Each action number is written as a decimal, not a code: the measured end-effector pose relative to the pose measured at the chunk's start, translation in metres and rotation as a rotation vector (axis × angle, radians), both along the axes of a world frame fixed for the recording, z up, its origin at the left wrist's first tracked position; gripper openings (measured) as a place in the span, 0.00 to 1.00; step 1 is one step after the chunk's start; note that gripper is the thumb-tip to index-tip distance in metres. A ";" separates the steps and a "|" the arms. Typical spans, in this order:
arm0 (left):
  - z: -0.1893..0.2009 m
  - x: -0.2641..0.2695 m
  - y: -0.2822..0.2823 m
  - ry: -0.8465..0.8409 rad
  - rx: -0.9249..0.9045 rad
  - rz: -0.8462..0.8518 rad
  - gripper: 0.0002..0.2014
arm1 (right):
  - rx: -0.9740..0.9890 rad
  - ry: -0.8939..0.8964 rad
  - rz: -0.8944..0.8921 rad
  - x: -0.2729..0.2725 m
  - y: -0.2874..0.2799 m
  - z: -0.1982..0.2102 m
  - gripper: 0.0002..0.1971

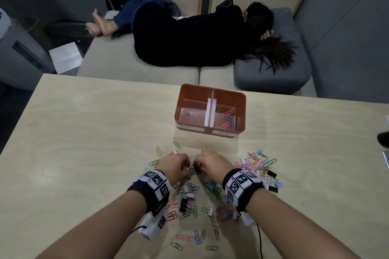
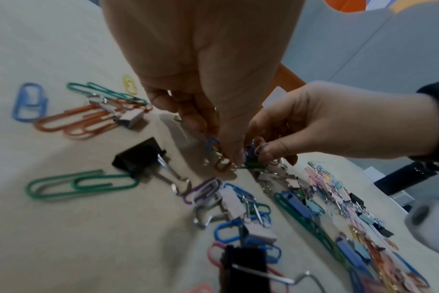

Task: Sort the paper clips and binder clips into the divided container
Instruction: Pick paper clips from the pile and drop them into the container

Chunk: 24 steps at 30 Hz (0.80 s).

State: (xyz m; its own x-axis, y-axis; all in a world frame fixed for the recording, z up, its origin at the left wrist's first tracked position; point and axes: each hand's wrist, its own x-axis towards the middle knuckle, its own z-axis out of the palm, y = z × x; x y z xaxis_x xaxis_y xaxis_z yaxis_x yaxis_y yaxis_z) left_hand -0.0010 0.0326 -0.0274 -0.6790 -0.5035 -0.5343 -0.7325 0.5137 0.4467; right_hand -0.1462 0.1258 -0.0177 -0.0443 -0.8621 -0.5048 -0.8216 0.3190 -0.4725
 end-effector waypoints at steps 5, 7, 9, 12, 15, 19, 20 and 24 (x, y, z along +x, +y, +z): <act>-0.006 -0.001 0.002 -0.016 -0.069 0.018 0.08 | -0.011 0.043 -0.044 -0.005 0.006 -0.005 0.14; -0.005 -0.002 -0.001 -0.011 -0.115 -0.002 0.06 | -0.019 0.033 -0.088 -0.010 0.010 -0.008 0.11; -0.004 -0.003 -0.004 -0.027 -0.141 -0.037 0.06 | -0.018 0.031 -0.111 -0.013 0.013 -0.011 0.10; -0.002 -0.006 -0.009 -0.071 -0.165 -0.101 0.08 | -0.037 0.018 -0.156 -0.013 0.016 -0.012 0.08; -0.002 -0.007 -0.012 -0.126 -0.175 -0.141 0.09 | -0.074 0.003 -0.195 -0.014 0.018 -0.012 0.09; -0.003 -0.007 -0.013 -0.166 -0.202 -0.189 0.11 | -0.089 -0.032 -0.205 -0.012 0.021 -0.011 0.11; -0.003 -0.007 -0.013 -0.170 -0.209 -0.195 0.11 | -0.082 -0.036 -0.183 -0.010 0.021 -0.012 0.12; -0.001 -0.008 -0.013 -0.196 -0.239 -0.220 0.12 | -0.043 0.014 -0.148 -0.002 0.017 -0.013 0.11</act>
State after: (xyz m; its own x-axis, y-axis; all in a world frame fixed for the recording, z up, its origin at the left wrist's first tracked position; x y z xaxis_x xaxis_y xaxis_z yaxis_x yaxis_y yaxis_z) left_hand -0.0094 0.0198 -0.0286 -0.6815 -0.4829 -0.5499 -0.6524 0.7413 0.1576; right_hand -0.1484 0.1430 -0.0305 -0.1796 -0.8664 -0.4659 -0.7738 0.4169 -0.4769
